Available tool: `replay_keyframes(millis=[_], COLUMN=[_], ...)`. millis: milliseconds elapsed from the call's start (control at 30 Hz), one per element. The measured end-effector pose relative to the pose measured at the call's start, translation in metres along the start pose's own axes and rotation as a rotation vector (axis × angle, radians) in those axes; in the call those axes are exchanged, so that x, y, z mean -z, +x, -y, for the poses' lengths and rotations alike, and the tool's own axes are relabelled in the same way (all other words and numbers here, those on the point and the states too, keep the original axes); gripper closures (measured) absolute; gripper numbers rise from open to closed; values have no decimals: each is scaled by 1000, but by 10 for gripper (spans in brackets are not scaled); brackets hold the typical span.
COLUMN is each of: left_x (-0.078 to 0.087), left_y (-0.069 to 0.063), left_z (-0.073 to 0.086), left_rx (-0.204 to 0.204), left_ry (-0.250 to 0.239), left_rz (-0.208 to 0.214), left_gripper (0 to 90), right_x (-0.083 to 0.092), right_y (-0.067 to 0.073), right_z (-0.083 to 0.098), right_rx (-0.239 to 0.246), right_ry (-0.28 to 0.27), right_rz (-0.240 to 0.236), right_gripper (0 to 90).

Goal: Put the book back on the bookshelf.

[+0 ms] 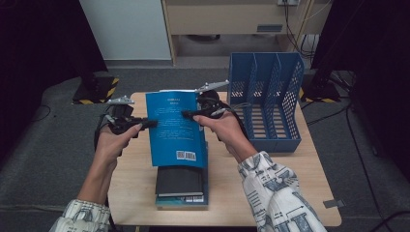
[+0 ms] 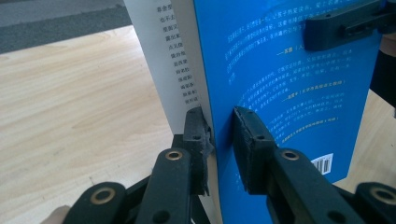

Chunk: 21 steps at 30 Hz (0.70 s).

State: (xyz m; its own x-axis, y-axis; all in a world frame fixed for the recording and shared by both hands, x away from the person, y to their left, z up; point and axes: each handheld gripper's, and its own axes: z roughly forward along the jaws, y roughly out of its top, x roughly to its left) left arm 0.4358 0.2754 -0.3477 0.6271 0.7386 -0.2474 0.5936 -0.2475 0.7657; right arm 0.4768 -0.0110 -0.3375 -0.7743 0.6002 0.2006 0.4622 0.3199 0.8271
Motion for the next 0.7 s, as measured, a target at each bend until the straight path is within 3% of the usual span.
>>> replay_keyframes(millis=[167,333,400,567,667,700], left_x=[-6,-11,-9,-4,2,5], left_y=[12,19,15,6,-5,-11], left_z=[-14,-27,-29,-21,-9,-1], left_rx=[-6,-17,-49,-71,-83,-79], left_ry=[12,-1,-1,-14,-50,-82], left_rz=[-3,-34,-71,-88,-112,-116], left_gripper=[751,750,750,746,737,728], right_x=[-4,-9,-10,-4,2,7], right_y=[-2,-10,-11,-1,5,10], right_z=[-7,-18,-22,-16,-10,-6], right_rx=[16,31,52,83,91,100], right_ry=[-14,-29,-46,-45,-53,-64], right_rz=[27,55,69,71,69,63], right_gripper=[565,575,583,586,588,587])
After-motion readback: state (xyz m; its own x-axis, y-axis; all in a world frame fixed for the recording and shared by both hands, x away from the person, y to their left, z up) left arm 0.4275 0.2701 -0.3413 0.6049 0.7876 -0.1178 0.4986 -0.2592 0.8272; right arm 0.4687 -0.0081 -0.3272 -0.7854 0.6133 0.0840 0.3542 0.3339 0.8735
